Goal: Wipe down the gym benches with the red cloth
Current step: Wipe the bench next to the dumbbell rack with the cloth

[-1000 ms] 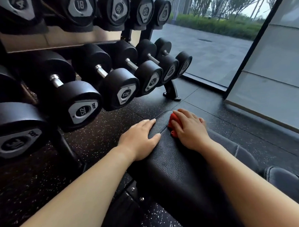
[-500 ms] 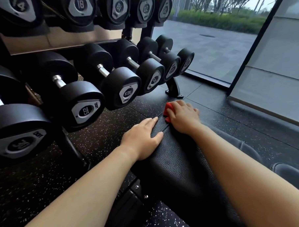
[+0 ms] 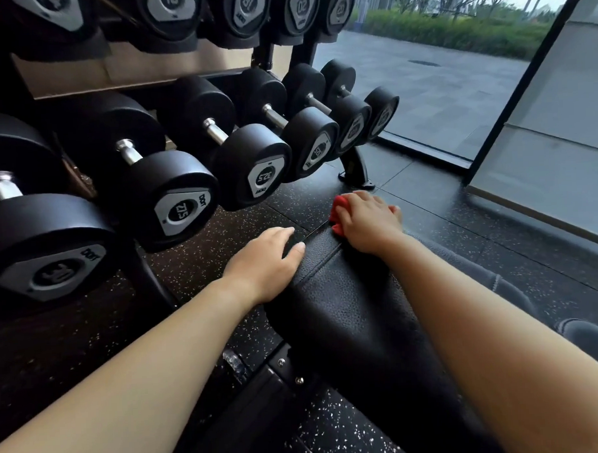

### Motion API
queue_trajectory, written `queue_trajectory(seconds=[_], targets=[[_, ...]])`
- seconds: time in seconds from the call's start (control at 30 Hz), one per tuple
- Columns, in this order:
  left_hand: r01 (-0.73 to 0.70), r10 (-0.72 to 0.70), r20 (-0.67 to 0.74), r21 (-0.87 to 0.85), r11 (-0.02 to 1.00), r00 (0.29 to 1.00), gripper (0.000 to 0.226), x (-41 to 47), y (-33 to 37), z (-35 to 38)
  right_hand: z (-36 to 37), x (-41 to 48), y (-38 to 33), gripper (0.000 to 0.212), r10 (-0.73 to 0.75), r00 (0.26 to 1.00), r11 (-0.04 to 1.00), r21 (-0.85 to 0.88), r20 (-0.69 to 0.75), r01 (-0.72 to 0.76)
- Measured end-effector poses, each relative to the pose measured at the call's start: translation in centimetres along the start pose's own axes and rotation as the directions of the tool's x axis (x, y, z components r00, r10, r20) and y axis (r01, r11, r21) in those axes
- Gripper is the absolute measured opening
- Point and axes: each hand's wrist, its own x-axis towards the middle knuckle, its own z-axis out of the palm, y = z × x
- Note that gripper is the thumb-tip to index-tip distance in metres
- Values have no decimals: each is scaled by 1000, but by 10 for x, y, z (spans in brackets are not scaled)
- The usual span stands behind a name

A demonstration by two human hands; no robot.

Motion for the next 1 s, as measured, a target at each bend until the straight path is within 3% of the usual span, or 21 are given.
queue_trajectory(seconds=[0.1, 0.37, 0.63, 0.87, 1.0], targets=[[68, -68, 16, -11, 998, 998, 49, -9, -20, -3, 2, -3, -8, 41, 7, 1000, 1000, -6, -16, -7], [60, -60, 29, 8, 998, 998, 43, -27, -28, -11, 4, -89, -26, 44, -209, 976, 977, 20, -68, 210], [167, -170, 25, 93, 982, 985, 46, -40, -49, -24, 7, -63, -49, 38, -138, 989, 990, 22, -58, 139], [226, -221, -55, 125, 966, 974, 45, -46, -52, -37, 5, -126, -55, 41, -324, 944, 944, 36, -66, 327], [252, -242, -98, 100, 963, 965, 44, -45, -48, -38, 8, -139, -59, 46, -279, 960, 960, -24, -29, 279]])
